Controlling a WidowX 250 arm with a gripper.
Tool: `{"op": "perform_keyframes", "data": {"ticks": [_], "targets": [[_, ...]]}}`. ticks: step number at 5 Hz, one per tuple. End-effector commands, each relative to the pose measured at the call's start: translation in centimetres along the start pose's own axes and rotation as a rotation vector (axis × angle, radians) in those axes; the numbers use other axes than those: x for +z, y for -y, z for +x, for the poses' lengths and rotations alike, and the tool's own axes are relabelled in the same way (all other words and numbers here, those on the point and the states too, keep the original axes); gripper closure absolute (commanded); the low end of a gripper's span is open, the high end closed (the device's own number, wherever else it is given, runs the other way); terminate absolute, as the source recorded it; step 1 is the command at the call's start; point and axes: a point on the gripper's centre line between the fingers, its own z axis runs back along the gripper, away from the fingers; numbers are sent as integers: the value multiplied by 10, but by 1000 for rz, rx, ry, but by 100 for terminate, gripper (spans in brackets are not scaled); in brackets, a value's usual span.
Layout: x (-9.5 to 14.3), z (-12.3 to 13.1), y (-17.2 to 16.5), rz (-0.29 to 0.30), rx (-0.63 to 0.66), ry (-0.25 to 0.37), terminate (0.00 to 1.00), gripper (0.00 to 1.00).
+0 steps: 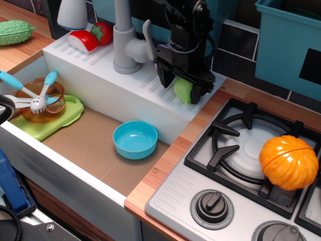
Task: Put pear in bowl
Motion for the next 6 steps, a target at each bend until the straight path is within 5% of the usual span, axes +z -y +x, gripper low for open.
{"op": "perform_keyframes", "data": {"ticks": [1, 4, 6], "targets": [[6, 7, 1, -2, 32, 14, 0, 100], [40, -19, -3, 32, -10, -149, 0, 100], [30, -44, -11, 55, -40, -165, 0, 100]]}}
